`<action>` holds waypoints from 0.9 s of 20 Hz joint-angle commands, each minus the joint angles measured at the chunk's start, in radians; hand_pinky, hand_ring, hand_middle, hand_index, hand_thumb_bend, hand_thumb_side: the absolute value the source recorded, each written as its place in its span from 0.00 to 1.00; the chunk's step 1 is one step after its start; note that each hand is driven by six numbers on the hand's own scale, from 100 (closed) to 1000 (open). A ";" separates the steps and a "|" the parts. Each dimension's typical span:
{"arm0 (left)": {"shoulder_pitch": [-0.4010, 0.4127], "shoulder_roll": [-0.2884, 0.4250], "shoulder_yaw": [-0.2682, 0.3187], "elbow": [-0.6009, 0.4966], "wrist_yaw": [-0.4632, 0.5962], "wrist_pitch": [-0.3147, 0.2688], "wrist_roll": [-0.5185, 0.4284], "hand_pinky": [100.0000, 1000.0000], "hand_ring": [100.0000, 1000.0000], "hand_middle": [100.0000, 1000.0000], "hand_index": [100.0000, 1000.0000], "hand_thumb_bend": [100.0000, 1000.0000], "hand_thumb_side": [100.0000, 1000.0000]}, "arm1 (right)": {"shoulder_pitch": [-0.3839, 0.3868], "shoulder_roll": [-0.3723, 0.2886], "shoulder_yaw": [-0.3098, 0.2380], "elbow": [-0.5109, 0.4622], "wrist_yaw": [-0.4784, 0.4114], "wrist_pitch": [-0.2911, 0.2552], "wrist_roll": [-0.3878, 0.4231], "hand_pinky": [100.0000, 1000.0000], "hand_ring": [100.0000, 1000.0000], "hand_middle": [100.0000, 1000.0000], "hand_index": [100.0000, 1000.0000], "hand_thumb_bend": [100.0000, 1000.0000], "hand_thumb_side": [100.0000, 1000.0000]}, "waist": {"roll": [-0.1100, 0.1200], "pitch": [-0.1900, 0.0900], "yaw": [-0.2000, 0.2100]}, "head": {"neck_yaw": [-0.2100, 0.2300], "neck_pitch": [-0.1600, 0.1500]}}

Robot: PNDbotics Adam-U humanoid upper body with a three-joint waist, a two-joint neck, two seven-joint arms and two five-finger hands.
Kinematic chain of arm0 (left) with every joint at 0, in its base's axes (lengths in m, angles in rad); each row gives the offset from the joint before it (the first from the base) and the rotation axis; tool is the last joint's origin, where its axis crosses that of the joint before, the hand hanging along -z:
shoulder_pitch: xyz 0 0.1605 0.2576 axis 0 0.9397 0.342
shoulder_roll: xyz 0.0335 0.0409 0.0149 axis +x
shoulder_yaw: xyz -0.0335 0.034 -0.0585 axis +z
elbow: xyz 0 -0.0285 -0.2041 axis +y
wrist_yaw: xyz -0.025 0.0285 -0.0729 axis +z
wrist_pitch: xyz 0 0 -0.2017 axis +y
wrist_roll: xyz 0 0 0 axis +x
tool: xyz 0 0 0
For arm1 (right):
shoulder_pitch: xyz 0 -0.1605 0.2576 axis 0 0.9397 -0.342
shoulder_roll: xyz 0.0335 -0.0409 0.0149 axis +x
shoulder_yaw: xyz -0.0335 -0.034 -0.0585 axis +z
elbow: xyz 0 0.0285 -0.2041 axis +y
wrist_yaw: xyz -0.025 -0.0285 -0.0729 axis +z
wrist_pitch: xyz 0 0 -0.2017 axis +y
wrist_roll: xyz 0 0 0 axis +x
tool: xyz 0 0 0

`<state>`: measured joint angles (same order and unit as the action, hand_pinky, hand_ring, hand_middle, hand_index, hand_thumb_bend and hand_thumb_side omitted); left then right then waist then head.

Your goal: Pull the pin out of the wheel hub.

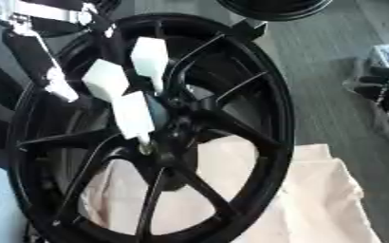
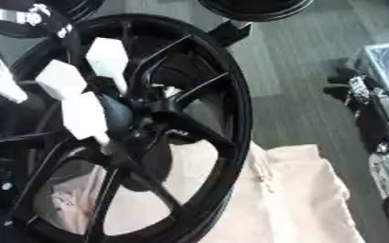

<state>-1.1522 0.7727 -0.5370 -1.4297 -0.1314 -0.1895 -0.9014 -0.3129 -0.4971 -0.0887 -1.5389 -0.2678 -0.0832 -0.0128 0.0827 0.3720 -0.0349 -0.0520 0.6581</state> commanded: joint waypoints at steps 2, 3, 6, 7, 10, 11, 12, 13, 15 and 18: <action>-0.025 0.013 0.008 -0.014 0.010 -0.002 -0.006 0.73 0.72 0.61 0.64 0.50 0.05 | -0.008 -0.026 -0.002 -0.011 0.004 -0.001 0.003 0.86 0.70 0.68 0.81 0.00 0.75 | -0.005 -0.034 -0.001 | 0.005 0.001; -0.025 0.011 0.010 -0.016 0.011 -0.001 -0.006 0.72 0.72 0.59 0.62 0.47 0.03 | -0.009 -0.026 -0.002 -0.011 0.003 -0.001 0.003 0.86 0.69 0.68 0.81 0.00 0.75 | -0.005 -0.034 -0.002 | 0.005 0.001; -0.028 0.008 0.019 -0.021 0.017 0.008 -0.006 0.69 0.68 0.54 0.54 0.38 0.00 | -0.008 -0.026 -0.001 -0.011 0.004 0.000 0.005 0.86 0.69 0.68 0.81 0.00 0.75 | -0.005 -0.034 -0.002 | 0.005 0.002; -0.029 0.007 0.025 -0.023 0.016 0.010 -0.006 0.67 0.65 0.51 0.49 0.34 0.00 | -0.008 -0.026 -0.001 -0.012 0.004 0.000 0.005 0.86 0.69 0.68 0.81 0.00 0.75 | -0.006 -0.034 -0.002 | 0.005 0.003; -0.032 0.005 0.054 -0.025 0.009 0.027 -0.006 0.64 0.60 0.46 0.38 0.22 0.00 | -0.007 -0.025 0.000 -0.011 0.004 0.000 0.006 0.86 0.69 0.68 0.81 0.00 0.75 | -0.006 -0.033 -0.001 | 0.004 0.004; -0.033 0.005 0.062 -0.028 0.005 0.034 -0.006 0.64 0.59 0.45 0.35 0.23 0.00 | -0.007 -0.025 0.000 -0.011 0.004 0.000 0.006 0.86 0.69 0.68 0.81 0.00 0.75 | -0.007 -0.033 -0.001 | 0.004 0.005; -0.035 0.006 0.070 -0.032 -0.002 0.041 -0.006 0.64 0.59 0.45 0.35 0.23 0.00 | -0.006 -0.025 0.001 -0.011 0.005 0.001 0.007 0.86 0.69 0.68 0.81 0.00 0.75 | -0.007 -0.033 0.000 | 0.004 0.007; -0.037 0.008 0.076 -0.038 -0.009 0.046 -0.006 0.64 0.59 0.45 0.33 0.24 0.00 | -0.006 -0.026 0.001 -0.011 0.005 0.001 0.007 0.86 0.69 0.68 0.81 0.00 0.75 | -0.007 -0.033 0.000 | 0.004 0.008; -0.041 0.017 0.094 -0.053 -0.027 0.055 -0.006 0.64 0.59 0.44 0.31 0.25 0.00 | -0.004 -0.026 0.000 -0.012 0.005 0.000 0.007 0.86 0.69 0.68 0.81 0.00 0.75 | -0.006 -0.034 0.002 | 0.004 0.010; -0.043 0.042 0.139 -0.074 -0.045 0.066 -0.006 0.65 0.59 0.44 0.30 0.26 0.00 | -0.002 -0.027 -0.001 -0.012 0.005 0.000 0.006 0.86 0.69 0.68 0.81 0.00 0.75 | -0.006 -0.034 0.005 | 0.002 0.012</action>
<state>-1.1712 0.7749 -0.4352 -1.4834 -0.1682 -0.1313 -0.9100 -0.3088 -0.4971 -0.0850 -1.5389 -0.2678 -0.0801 -0.0088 0.0823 0.3720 -0.0306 -0.0499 0.6675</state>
